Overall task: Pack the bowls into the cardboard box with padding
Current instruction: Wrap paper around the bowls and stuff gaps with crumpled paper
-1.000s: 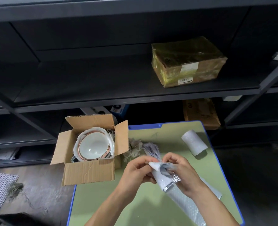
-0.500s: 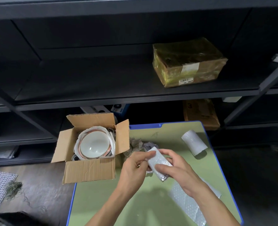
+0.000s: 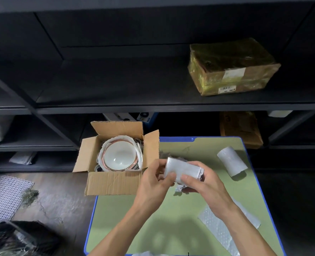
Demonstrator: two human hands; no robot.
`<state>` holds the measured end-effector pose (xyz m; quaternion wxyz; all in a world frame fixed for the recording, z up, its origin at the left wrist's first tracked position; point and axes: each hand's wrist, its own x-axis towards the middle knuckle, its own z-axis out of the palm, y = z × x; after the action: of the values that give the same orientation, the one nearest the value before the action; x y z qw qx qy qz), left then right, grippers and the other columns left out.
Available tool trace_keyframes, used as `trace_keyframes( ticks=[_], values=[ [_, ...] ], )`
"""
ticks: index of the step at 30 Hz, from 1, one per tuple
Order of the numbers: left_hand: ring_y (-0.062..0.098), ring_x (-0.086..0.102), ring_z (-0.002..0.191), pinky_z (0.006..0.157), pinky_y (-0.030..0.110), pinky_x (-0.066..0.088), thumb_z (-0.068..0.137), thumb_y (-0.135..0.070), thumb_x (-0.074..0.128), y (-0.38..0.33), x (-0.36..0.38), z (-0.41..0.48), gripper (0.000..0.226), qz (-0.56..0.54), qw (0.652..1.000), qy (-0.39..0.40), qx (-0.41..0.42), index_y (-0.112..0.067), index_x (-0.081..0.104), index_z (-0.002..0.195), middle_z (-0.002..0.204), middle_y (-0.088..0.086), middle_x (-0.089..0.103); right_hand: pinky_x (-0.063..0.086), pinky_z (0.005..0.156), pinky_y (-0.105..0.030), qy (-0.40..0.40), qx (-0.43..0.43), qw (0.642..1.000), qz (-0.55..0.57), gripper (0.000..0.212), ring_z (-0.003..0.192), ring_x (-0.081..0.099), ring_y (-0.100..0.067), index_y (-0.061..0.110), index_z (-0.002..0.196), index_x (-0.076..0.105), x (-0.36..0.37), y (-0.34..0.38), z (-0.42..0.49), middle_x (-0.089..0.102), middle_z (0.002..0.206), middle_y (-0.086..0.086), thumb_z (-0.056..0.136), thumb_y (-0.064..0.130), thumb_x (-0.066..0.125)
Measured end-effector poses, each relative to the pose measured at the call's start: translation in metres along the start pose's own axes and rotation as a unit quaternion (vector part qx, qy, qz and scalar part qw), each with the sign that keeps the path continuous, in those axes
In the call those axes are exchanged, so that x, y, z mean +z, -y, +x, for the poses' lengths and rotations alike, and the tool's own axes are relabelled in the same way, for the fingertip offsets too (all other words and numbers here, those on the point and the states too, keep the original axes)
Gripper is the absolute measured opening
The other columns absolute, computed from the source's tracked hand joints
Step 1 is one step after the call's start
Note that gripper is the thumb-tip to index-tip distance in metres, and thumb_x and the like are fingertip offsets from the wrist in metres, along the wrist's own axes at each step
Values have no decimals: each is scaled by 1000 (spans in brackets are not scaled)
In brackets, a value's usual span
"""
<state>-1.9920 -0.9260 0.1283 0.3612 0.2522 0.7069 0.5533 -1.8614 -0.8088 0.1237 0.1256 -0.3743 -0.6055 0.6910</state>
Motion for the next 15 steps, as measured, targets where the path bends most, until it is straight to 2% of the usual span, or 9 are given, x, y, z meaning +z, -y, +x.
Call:
trace_keyframes(
  ticks=[1,3,5,7,10,13,15],
  values=[
    [17,69,84,80,35,58,90,-17,68,1,-6,0,22,4,1000,-5,6,-22,64,111,96,-7,73,58,81,-51,18,-6,1000,-13,27,81,73,-33,25,111,66,3,4,1,74,94,-8,86,21,75],
    [11,66,83,77,27,53,88,-21,72,4,-20,-1,22,24,999,-12,21,-25,65,109,93,-12,73,57,75,-48,19,-22,998,-52,25,76,73,-29,25,109,65,12,12,4,75,88,-4,88,14,74],
    [9,65,84,77,25,51,89,-27,73,7,-35,1,20,54,997,-30,40,-28,66,108,92,-13,72,55,67,-39,4,-41,995,-94,25,72,72,-20,29,105,66,23,23,8,74,84,3,87,13,74],
    [10,64,88,78,27,51,90,-35,70,14,-51,6,19,111,990,-67,61,-33,65,109,95,-12,70,51,67,-24,-13,-73,987,-141,26,73,69,-9,33,102,68,33,32,16,72,84,13,86,13,73],
    [9,54,98,81,24,45,89,-36,71,27,-75,16,22,262,950,-133,109,-30,63,110,101,-17,61,48,72,-14,-38,-124,968,-217,27,82,64,0,35,101,70,46,44,28,69,91,25,86,13,71],
    [16,46,97,81,31,41,83,-48,66,44,-89,30,39,372,917,-94,106,-25,59,113,105,-10,56,46,77,-11,-44,-156,945,-284,31,88,63,1,34,108,71,58,55,38,70,95,25,88,11,67],
    [19,50,90,79,37,40,84,-47,64,50,-91,40,33,392,912,-57,105,-26,56,108,97,-10,59,44,80,-12,-42,-182,919,-347,33,93,60,-1,31,112,70,65,57,44,69,101,22,89,8,64]
  ],
)
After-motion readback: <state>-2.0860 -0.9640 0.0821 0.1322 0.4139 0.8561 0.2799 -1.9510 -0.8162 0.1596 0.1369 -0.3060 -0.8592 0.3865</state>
